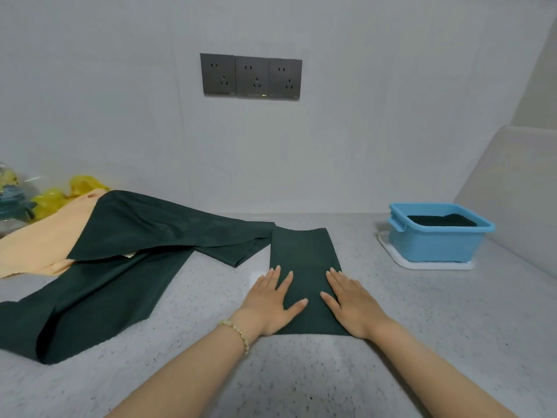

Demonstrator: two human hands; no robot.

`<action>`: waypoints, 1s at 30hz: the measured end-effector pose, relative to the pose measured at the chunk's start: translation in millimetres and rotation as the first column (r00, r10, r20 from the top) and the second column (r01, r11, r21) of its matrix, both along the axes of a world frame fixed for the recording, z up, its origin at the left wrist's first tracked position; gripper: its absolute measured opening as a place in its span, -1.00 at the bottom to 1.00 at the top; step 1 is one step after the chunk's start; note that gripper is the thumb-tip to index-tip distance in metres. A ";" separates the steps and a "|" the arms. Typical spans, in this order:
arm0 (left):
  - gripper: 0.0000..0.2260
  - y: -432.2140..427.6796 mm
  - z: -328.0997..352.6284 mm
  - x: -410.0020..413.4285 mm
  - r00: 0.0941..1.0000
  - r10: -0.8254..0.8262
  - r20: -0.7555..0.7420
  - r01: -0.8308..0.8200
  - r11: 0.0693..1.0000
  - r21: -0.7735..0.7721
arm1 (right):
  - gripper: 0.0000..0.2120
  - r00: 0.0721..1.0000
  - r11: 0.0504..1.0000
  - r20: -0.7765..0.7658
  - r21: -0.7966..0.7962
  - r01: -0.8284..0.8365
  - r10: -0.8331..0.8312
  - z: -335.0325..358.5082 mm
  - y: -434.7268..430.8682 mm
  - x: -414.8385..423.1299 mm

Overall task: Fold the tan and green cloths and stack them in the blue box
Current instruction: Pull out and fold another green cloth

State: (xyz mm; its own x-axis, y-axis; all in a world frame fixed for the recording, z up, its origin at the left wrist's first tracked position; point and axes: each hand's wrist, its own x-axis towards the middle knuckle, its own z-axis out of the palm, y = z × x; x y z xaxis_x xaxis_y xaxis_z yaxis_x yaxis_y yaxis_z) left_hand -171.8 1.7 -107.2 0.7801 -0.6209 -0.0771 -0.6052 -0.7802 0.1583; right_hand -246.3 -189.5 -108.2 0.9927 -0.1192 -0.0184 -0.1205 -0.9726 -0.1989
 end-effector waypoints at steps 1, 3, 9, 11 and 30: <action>-0.27 2.8 -0.8 -3.8 1.000 -0.008 -0.003 0.008 1.000 -0.002 | -0.40 1.000 1.000 -0.003 -0.007 -0.012 0.012 -0.8 0.2 -3.9; -0.25 10.6 -0.8 -12.6 1.000 -0.029 -0.013 0.028 0.999 -0.021 | -0.39 0.999 0.999 -0.007 -0.017 -0.043 0.043 -0.1 2.1 -12.0; -0.32 34.7 -2.1 -39.8 0.992 -0.122 -0.010 0.121 0.991 -0.061 | -0.38 0.984 0.983 0.004 -0.034 -0.178 0.178 1.4 5.2 -45.8; -0.33 41.1 -0.8 -46.3 0.987 -0.159 0.032 0.161 0.984 -0.076 | -0.39 0.977 0.975 0.011 -0.079 -0.210 0.212 1.7 2.2 -56.1; -0.35 67.4 21.0 -54.2 0.939 -0.323 0.119 0.325 0.946 0.004 | -0.29 0.904 0.880 0.051 -0.258 -0.398 0.424 22.8 -30.7 -85.2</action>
